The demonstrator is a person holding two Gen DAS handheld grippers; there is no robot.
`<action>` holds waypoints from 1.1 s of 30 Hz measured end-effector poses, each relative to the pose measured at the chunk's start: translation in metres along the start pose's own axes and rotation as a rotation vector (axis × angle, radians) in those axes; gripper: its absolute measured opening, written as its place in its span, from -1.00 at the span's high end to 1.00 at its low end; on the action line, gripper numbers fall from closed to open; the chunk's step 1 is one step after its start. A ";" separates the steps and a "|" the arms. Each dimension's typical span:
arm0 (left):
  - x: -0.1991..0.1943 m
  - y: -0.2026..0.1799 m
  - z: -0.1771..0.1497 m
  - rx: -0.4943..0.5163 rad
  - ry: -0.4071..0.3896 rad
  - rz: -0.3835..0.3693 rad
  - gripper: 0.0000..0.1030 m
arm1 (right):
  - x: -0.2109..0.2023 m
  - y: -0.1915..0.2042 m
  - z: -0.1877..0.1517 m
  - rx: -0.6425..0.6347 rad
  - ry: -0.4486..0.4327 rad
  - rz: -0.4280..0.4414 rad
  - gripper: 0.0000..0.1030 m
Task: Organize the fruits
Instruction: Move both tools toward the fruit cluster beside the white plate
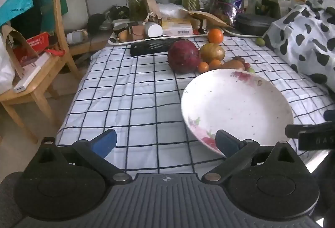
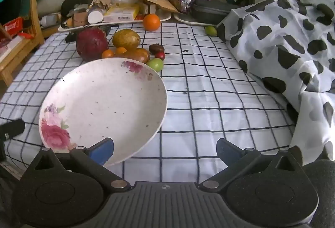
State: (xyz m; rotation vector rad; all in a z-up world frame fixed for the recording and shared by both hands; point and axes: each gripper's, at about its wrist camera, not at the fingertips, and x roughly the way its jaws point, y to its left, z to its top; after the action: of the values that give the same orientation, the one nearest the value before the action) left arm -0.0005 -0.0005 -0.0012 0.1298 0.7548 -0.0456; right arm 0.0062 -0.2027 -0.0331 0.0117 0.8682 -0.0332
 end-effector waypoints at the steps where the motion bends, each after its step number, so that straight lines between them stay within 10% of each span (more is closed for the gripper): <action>1: 0.000 -0.001 -0.001 0.008 -0.001 0.004 -0.98 | -0.001 0.000 0.001 0.002 -0.011 0.002 -1.00; 33: 0.006 -0.009 0.000 0.010 0.025 -0.093 -0.98 | -0.029 0.003 0.015 -0.061 -0.076 0.069 -1.00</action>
State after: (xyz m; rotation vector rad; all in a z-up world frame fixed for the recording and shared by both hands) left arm 0.0029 -0.0091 -0.0065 0.1045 0.7857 -0.1359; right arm -0.0009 -0.1998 -0.0006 -0.0165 0.7921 0.0571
